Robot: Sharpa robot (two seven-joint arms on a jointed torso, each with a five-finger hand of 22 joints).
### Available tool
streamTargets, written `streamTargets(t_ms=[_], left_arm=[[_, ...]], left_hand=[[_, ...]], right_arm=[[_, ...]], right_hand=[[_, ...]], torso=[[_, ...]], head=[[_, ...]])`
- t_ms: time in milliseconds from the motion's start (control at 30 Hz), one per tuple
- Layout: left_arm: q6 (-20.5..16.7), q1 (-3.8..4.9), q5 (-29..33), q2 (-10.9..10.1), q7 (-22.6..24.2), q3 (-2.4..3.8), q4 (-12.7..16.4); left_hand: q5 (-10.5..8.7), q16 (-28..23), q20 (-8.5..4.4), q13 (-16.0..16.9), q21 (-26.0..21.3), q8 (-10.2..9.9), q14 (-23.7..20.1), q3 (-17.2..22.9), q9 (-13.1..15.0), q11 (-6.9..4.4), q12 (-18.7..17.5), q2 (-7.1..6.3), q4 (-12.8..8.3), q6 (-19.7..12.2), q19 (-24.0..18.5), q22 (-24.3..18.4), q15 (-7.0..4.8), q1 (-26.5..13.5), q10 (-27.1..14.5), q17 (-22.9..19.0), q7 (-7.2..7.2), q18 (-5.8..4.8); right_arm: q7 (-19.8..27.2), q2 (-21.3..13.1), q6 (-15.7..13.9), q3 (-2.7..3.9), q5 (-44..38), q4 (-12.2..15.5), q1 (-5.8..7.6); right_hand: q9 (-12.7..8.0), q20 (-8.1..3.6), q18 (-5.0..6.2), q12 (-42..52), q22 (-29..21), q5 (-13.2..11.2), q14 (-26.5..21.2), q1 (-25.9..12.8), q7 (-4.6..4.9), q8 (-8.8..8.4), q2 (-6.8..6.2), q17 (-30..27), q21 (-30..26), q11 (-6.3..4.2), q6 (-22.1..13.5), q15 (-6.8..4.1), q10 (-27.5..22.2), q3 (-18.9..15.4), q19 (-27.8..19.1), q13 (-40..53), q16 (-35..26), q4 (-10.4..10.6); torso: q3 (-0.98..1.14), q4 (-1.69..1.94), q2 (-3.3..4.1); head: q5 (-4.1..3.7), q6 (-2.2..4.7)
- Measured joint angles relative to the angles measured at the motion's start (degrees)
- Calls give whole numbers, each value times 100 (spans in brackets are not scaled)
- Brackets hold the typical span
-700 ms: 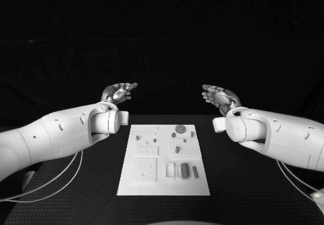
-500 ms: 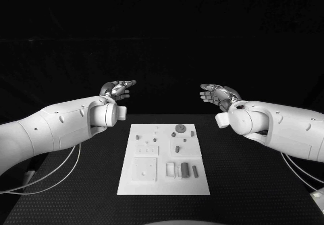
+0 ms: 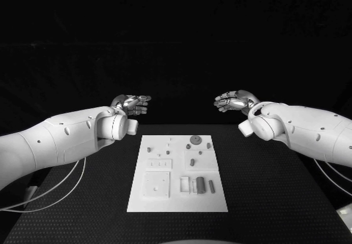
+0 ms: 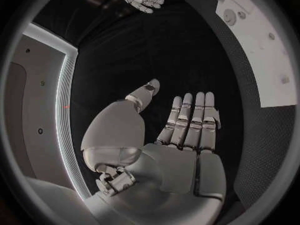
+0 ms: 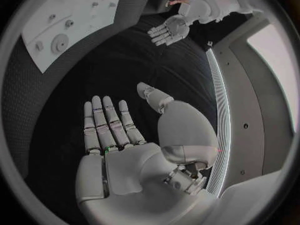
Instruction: Assemble the parts on the task board
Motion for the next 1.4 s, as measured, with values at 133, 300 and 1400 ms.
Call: streamTargets(t_ms=[133,300,1400], left_arm=[[135,3,-37,-65,-17,-22,93],[306,4,-193,-175,-17,-25,358],[814,111,-596,-756,90,2,1708]], left_hand=[[304,207,-105,106,105,61,505,151,0,-23,255,212,-369,499,412,17,-132,212,631,110,75,130],[317,367,-254,197,204,68,952,388,-35,-166,375,208,-509,776,829,31,-292,441,1063,243,137,131],[174,429,-378,321,263,-53,1222,339,-103,-271,389,57,-460,893,1108,60,-404,373,1295,453,160,122]], right_arm=[[-54,186,83,1,-834,-209,0],[-111,293,186,4,-1882,-387,0],[-275,863,319,12,-5595,-837,-178]], right_hand=[[71,-25,212,100,49,0,522,125,51,63,-38,128,78,-95,395,-178,428,38,536,22,178,-150],[157,-53,401,154,84,0,1146,207,114,92,-109,345,189,-216,803,-418,883,59,1179,46,357,-252],[495,-471,794,-107,131,21,3065,642,138,-294,-258,1699,873,-586,1654,-1238,1957,13,3310,108,1263,-502]], torso=[[0,4,10],[1,32,48],[-34,697,615]], head=[[-14,15],[-53,51],[-612,268]])
